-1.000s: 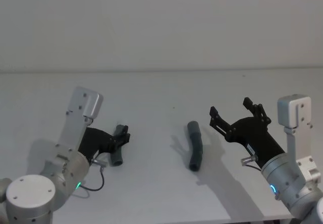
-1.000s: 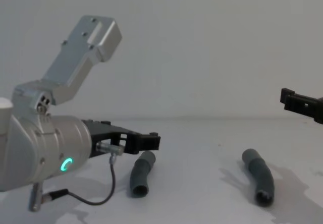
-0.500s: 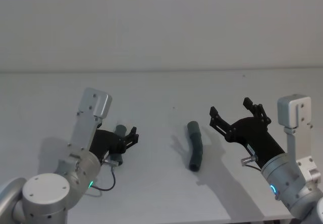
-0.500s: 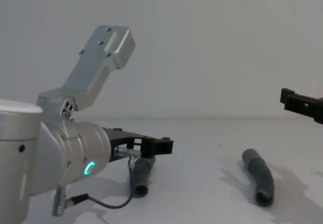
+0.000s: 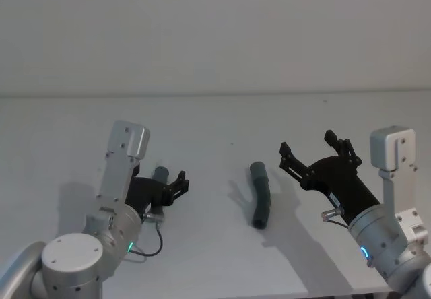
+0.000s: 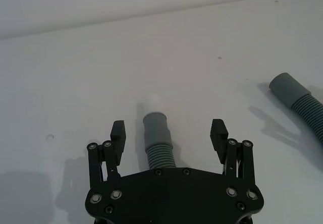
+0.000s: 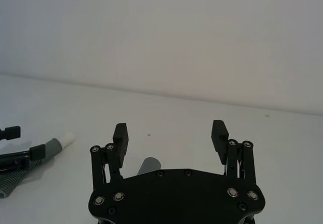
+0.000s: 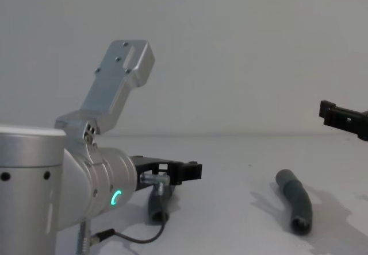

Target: Use both hands to pick up one end of the pipe from the table, align the ends, and insert them.

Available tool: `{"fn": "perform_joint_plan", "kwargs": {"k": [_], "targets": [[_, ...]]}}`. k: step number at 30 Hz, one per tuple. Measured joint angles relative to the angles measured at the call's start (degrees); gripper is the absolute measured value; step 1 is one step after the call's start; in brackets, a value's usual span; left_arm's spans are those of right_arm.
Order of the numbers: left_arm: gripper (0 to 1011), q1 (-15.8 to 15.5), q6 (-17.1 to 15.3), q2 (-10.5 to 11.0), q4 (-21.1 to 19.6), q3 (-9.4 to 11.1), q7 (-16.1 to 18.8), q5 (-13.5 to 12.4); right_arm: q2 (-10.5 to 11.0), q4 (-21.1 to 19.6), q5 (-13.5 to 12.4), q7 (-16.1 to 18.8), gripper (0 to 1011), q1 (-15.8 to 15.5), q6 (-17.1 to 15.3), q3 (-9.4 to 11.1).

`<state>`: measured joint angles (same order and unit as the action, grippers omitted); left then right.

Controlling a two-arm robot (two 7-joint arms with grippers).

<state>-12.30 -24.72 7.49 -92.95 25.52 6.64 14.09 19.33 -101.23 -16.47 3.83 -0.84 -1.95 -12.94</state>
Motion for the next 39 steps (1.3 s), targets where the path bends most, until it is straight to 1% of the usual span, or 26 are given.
{"fn": "perform_joint_plan", "kwargs": {"k": [14,30,39], "targets": [[1001,-0.91,-0.56,-1.45,2.13,-0.54,-0.30,0.19,0.00,0.00,0.00,0.00,1003,0.00,0.00,0.00],[1001,-2.85,-2.34,-1.93,4.60,-0.56,-1.70,-0.49,0.00,0.00,0.00,0.00,1003,0.00,0.00,0.00],[1002,-3.15,-3.29,-2.14,5.12,-0.50,-1.90,-1.06,0.00,0.00,0.00,0.00,1003,0.00,0.00,0.00]]}}
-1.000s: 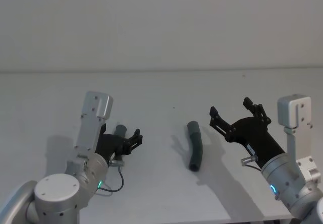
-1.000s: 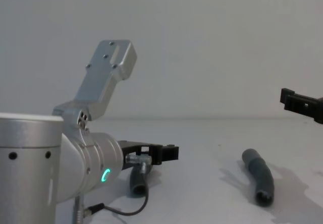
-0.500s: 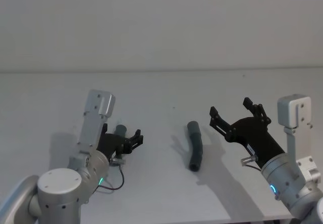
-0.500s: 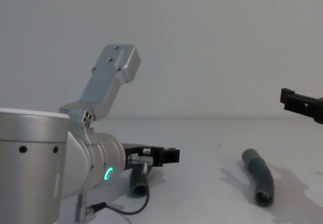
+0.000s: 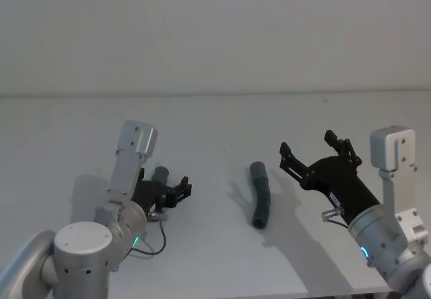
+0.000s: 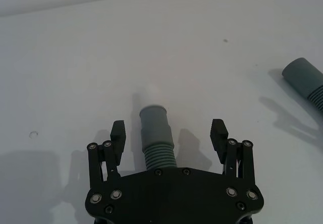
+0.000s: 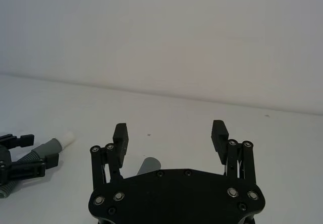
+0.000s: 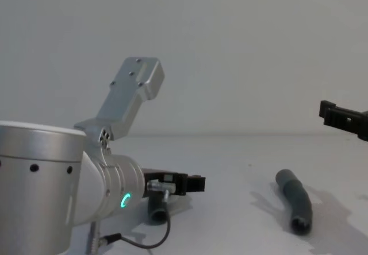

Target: Use both hands to pick up one end of the pipe from the table, align the ends, and insert them.

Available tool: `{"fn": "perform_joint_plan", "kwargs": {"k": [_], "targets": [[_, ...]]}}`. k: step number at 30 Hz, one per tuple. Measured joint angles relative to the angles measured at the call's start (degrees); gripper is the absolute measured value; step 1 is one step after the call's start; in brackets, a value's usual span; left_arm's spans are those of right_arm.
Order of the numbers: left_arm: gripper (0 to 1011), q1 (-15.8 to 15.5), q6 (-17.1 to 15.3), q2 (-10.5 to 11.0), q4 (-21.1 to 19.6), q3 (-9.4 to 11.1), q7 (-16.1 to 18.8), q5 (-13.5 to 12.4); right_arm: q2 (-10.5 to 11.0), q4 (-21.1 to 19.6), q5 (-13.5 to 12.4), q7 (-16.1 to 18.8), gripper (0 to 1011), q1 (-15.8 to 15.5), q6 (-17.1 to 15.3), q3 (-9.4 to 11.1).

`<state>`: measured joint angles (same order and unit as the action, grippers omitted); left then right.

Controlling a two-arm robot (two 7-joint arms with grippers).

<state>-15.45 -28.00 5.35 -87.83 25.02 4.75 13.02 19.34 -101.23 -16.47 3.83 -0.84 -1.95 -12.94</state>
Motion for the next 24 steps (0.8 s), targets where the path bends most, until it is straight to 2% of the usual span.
{"fn": "perform_joint_plan", "kwargs": {"k": [22,24], "targets": [[1001,0.90,-1.52,-1.28,-0.54,-0.90,2.22,-1.77,0.00,0.00,0.00,0.00,1003,0.00,0.00,0.00],[961,1.00,-1.53,-1.45,-0.55,-1.07,2.49,-1.94,0.00,0.00,0.00,0.00,1003,0.00,0.00,0.00]]}}
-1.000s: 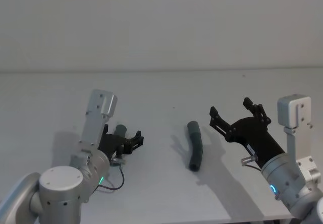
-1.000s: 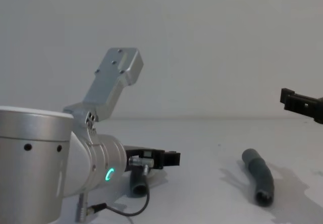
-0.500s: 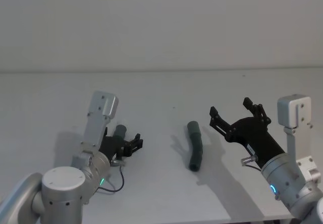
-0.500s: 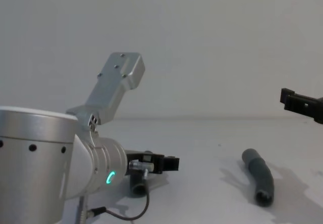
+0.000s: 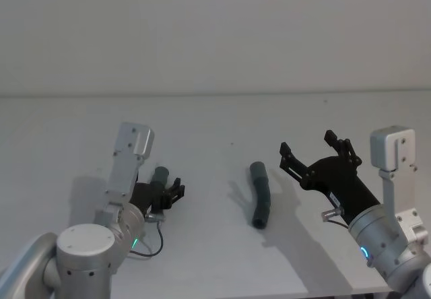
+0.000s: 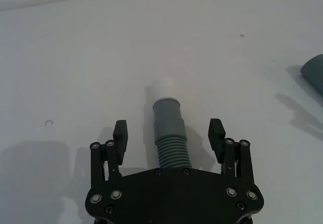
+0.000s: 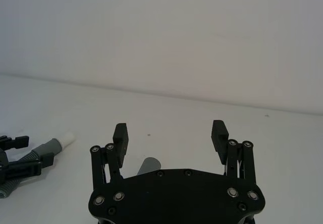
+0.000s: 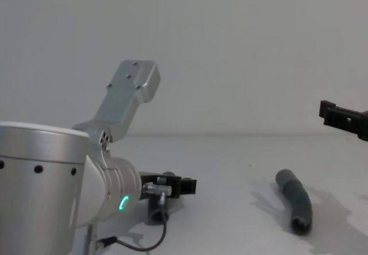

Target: Use both hands to pick up one end of the pipe from the table, align the ends, and insert them.

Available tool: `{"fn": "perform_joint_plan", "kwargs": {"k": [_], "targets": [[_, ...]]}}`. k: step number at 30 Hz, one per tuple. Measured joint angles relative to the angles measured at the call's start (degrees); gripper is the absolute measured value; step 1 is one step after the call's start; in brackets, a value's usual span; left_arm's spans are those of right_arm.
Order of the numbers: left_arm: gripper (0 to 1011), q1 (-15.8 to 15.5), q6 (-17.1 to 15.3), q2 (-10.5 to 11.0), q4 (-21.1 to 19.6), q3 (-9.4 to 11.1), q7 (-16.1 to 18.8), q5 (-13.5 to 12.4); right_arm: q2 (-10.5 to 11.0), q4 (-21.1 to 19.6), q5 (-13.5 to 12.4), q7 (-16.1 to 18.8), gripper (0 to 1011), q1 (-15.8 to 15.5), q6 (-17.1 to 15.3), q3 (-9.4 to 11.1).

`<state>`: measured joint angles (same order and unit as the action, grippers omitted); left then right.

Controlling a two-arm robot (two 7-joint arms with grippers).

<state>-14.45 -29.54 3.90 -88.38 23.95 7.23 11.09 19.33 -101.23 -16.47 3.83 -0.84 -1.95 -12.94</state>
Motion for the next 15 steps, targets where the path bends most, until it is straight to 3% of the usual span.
{"fn": "perform_joint_plan", "kwargs": {"k": [3,6,10,12,13,15], "targets": [[925,0.10,0.00,-0.24,0.00,-0.23,0.26,-0.13,0.00,0.00,0.00,0.00,1003,0.00,0.00,0.00],[805,0.13,0.00,-0.47,0.07,-0.43,0.40,-0.25,0.00,0.00,0.00,0.00,1003,0.00,0.00,0.00],[730,0.14,0.00,-0.75,0.31,-0.66,0.43,-0.28,0.00,0.00,0.00,0.00,1003,0.00,0.00,0.00],[633,0.14,-0.02,-0.93,0.47,-0.79,0.44,-0.29,0.00,0.00,0.00,0.00,1003,0.00,0.00,0.00],[633,0.14,-0.05,-1.01,0.54,-0.87,0.44,-0.29,0.00,0.00,0.00,0.00,1003,0.00,0.00,0.00],[497,0.19,-0.18,-1.28,0.73,-1.07,0.45,-0.29,0.00,0.00,0.00,0.00,1003,0.00,0.00,0.00]]}}
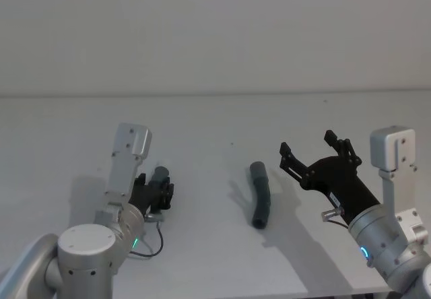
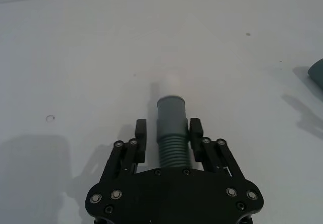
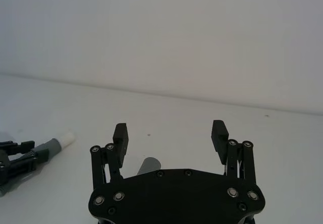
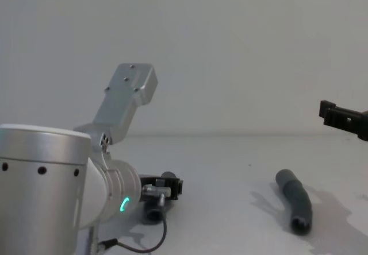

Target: Use both hands to pick up one end of the pipe from the table, align the ends, and insert them.

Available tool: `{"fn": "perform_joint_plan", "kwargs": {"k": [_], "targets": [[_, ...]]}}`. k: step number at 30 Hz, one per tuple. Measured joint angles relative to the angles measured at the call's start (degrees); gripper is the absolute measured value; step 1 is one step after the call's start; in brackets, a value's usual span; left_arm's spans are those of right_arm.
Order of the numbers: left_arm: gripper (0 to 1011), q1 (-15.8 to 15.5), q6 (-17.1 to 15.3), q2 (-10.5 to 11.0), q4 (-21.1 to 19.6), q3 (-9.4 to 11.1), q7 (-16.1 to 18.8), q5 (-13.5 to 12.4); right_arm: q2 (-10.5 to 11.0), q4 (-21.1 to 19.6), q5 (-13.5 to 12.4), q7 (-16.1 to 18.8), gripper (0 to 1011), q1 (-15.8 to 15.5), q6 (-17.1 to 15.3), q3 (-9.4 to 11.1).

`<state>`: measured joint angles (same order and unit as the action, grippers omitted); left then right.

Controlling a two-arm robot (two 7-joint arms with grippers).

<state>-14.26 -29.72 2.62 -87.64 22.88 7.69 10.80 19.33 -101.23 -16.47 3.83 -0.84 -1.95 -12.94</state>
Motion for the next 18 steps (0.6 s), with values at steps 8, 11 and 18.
{"fn": "perform_joint_plan", "kwargs": {"k": [8,11,18], "targets": [[327,0.39,-0.53,-0.73,0.18,-0.54,0.23,0.05,0.00,0.00,0.00,0.00,1003,0.00,0.00,0.00],[327,0.55,-0.75,-1.01,0.18,-0.72,0.37,0.04,0.00,0.00,0.00,0.00,1003,0.00,0.00,0.00],[327,0.84,-1.01,-1.41,0.24,-0.94,0.46,-0.08,0.00,0.00,0.00,0.00,1003,0.00,0.00,0.00]]}}
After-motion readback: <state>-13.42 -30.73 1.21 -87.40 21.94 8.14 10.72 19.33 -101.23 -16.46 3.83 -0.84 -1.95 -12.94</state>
